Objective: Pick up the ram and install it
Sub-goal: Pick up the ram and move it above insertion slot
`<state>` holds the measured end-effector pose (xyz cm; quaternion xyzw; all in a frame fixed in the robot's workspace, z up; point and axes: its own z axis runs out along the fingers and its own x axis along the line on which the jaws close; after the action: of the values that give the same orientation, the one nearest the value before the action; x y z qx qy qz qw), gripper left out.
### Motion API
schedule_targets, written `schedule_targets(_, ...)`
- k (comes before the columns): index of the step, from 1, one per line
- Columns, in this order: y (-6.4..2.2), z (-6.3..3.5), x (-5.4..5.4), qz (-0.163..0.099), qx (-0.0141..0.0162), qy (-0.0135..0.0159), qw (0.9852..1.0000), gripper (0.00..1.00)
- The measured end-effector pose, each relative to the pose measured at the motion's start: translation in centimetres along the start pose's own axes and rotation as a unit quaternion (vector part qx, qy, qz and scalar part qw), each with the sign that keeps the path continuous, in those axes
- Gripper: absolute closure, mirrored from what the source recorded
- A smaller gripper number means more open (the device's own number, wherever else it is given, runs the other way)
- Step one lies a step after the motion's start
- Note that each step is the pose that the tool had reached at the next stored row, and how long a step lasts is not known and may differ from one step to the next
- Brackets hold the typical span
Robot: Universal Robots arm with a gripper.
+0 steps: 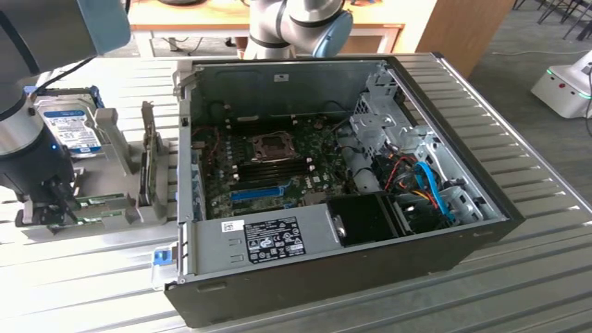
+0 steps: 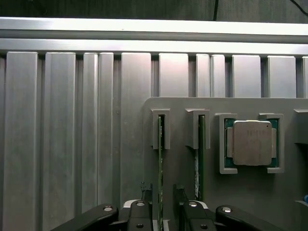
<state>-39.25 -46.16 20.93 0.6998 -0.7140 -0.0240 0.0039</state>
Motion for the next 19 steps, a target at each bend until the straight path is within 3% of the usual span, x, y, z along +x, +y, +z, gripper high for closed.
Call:
schedule_targets(11, -0.03, 0.39, 0.01, 0.000, 0.0001, -0.0001, 1.0000, 0.69)
schedule_targets(19, -0.94, 0.35, 0.02, 0.000, -0.0026, 0.0000, 1.0000, 0.69)
